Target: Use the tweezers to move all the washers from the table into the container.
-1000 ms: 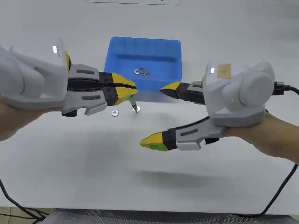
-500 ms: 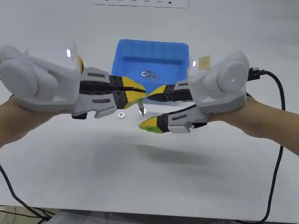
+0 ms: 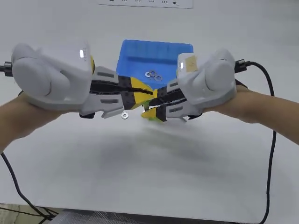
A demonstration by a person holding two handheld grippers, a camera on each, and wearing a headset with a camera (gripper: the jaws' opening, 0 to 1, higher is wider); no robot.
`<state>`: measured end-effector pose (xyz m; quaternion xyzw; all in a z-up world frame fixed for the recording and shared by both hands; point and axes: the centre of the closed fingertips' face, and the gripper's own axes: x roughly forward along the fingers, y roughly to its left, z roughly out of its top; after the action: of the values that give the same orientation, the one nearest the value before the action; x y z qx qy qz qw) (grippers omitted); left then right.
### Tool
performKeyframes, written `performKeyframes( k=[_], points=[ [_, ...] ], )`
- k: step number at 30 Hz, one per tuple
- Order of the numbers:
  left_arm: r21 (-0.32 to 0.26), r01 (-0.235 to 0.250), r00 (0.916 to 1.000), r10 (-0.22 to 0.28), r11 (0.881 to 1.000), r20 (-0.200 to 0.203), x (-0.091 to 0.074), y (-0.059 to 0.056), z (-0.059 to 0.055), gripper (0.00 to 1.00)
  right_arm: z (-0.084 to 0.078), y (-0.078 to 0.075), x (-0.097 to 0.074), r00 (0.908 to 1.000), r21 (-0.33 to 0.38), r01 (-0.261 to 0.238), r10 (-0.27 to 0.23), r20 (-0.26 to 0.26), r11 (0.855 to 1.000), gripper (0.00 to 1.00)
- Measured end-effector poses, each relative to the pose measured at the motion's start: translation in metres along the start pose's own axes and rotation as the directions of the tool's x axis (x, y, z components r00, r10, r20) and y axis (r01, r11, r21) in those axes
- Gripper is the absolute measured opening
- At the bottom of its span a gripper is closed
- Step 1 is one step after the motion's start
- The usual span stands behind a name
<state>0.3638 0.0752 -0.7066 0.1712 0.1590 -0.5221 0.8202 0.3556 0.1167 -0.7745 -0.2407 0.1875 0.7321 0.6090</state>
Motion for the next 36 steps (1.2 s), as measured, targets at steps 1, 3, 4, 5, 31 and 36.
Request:
performKeyframes(
  k=[1,3,4,5,31,36],
  points=[
    [0.001,0.003,1.0,-0.003,1.0,-0.002,0.0,0.0,0.0,0.05,0.0,0.0,0.0,0.9999,-0.002,-0.012,0.012,-0.002,1.0,0.12],
    [0.006,0.009,0.9999,-0.009,1.0,-0.004,0.001,-0.001,0.0,0.05,0.0,0.001,0.0,0.9995,0.001,-0.03,0.03,-0.008,1.0,0.12],
    [0.019,0.019,0.9998,-0.019,1.0,-0.007,0.001,-0.002,0.0,0.05,0.0,0.001,0.0,0.9988,0.009,-0.047,0.047,-0.013,0.999,0.12],
    [0.023,0.024,0.9997,-0.024,0.999,-0.01,0.001,-0.003,-0.001,0.05,-0.001,0.001,0.0,0.9981,0.009,-0.058,0.059,-0.017,0.998,0.12],
    [-0.017,-0.14,0.9881,0.141,0.99,0.062,-0.02,0.006,0.01,0.38,0.007,0.002,-0.006,0.9993,0.034,-0.03,0.03,0.022,0.999,0.09],
    [-0.059,-0.197,0.9792,0.199,0.979,0.039,-0.04,0.004,0.0,0.46,0.016,0.002,-0.015,0.9989,0.035,-0.016,0.015,0.043,0.999,0.09]
  ],
)
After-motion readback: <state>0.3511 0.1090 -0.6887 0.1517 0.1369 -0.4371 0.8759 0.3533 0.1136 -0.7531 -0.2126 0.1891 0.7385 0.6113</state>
